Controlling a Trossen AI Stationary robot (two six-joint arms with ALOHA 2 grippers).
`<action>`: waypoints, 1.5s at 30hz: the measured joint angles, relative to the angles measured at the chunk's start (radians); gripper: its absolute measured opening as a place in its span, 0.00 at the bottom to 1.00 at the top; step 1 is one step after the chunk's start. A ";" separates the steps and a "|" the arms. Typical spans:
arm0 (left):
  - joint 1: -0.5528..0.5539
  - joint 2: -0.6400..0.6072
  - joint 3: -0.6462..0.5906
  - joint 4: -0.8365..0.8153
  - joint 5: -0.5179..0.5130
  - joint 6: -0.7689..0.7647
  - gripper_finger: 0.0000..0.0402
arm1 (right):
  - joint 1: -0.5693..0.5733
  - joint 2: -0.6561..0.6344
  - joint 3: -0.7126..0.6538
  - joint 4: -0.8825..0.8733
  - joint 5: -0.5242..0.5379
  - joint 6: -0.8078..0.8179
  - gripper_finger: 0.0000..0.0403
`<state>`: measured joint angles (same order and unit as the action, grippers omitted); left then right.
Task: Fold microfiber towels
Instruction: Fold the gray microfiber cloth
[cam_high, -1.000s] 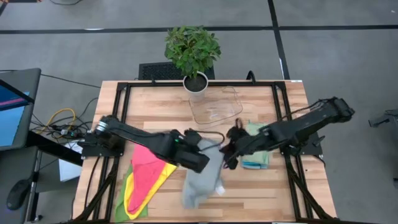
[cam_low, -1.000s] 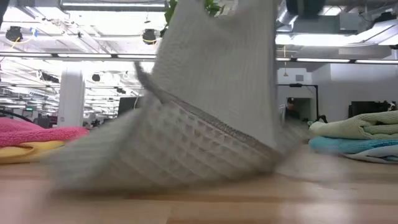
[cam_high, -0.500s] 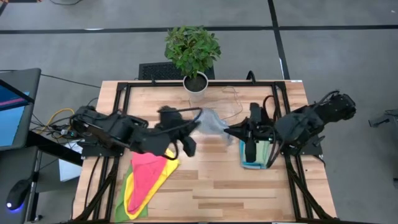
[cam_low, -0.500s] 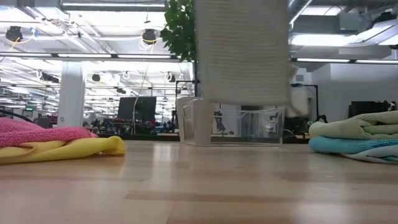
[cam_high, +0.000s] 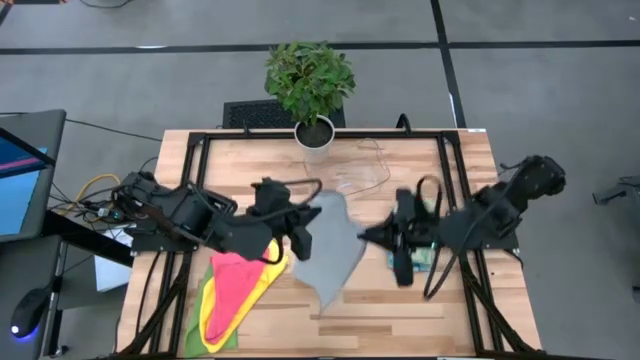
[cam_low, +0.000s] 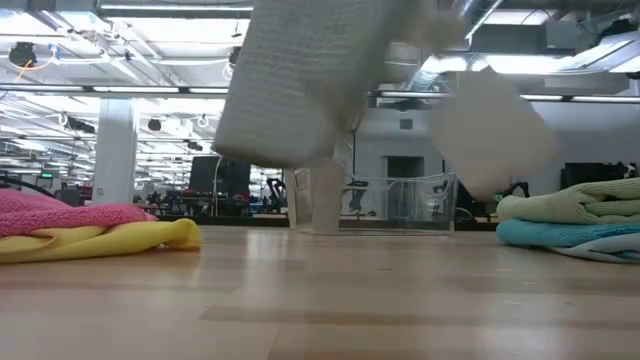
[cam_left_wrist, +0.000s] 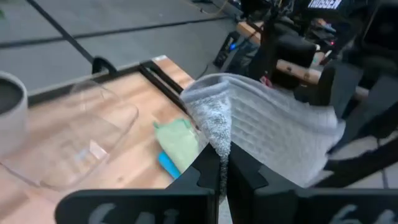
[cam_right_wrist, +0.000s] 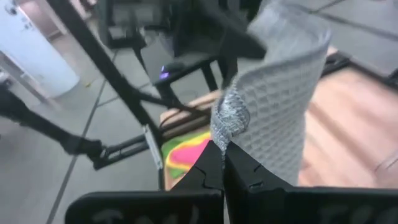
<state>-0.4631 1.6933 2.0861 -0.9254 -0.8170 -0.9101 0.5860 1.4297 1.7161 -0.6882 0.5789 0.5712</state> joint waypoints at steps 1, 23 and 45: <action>-0.009 0.008 0.000 -0.004 -0.002 -0.026 0.00 | 0.013 0.018 0.000 -0.001 0.000 0.017 0.03; -0.277 0.072 0.057 -0.260 0.005 -0.611 0.00 | 0.074 0.279 0.000 0.311 -0.042 0.149 0.03; 0.164 0.076 -0.457 -0.186 0.194 -0.284 0.02 | -0.055 0.292 -0.227 -0.182 0.026 0.425 0.03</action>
<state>-0.2992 1.7695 1.6286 -1.1110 -0.6225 -1.1936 0.5311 1.7218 1.4886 -0.8702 0.6044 0.9958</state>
